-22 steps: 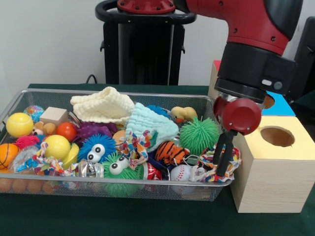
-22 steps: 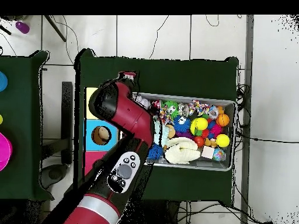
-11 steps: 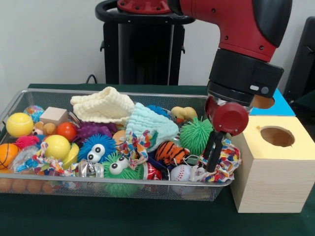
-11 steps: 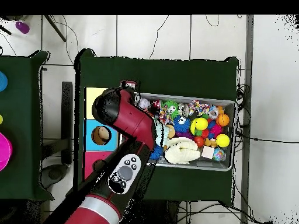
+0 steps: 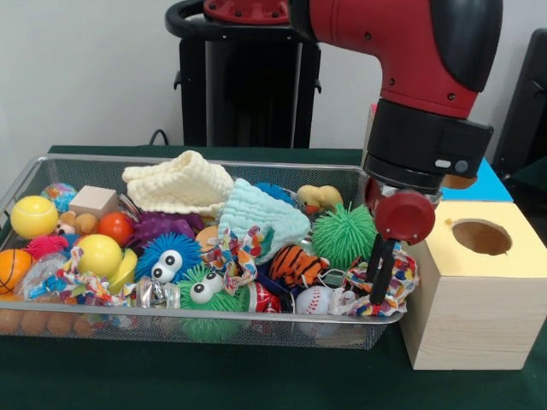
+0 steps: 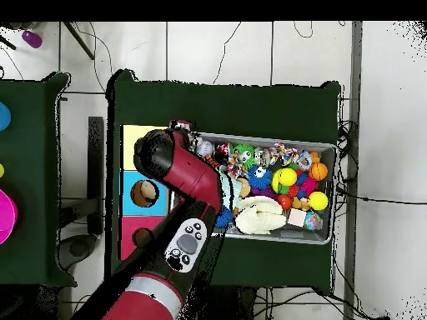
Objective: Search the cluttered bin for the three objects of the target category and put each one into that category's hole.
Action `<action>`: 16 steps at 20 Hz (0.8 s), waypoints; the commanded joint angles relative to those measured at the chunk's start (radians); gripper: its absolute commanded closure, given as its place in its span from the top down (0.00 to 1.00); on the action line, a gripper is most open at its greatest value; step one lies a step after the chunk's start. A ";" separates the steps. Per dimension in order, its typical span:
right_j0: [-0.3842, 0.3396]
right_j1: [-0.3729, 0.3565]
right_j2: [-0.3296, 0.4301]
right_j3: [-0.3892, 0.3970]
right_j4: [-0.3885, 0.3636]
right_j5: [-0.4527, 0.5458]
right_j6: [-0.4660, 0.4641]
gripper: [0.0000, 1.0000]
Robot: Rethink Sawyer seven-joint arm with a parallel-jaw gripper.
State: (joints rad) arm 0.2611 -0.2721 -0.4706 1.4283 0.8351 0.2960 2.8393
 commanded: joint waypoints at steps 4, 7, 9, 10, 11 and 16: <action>-0.063 0.027 0.245 0.134 0.006 -0.002 0.116 1.00; -0.071 0.040 0.262 0.145 -0.009 0.016 0.103 1.00; -0.076 0.042 0.270 0.151 -0.020 0.022 0.091 1.00; -0.079 0.042 0.272 0.155 -0.025 0.030 0.084 1.00; -0.079 0.044 0.269 0.154 -0.030 0.049 0.082 1.00; -0.111 0.039 0.308 0.179 -0.062 0.036 0.014 1.00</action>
State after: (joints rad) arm 0.2042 -0.2748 -0.3464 1.4951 0.8351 0.2862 2.8396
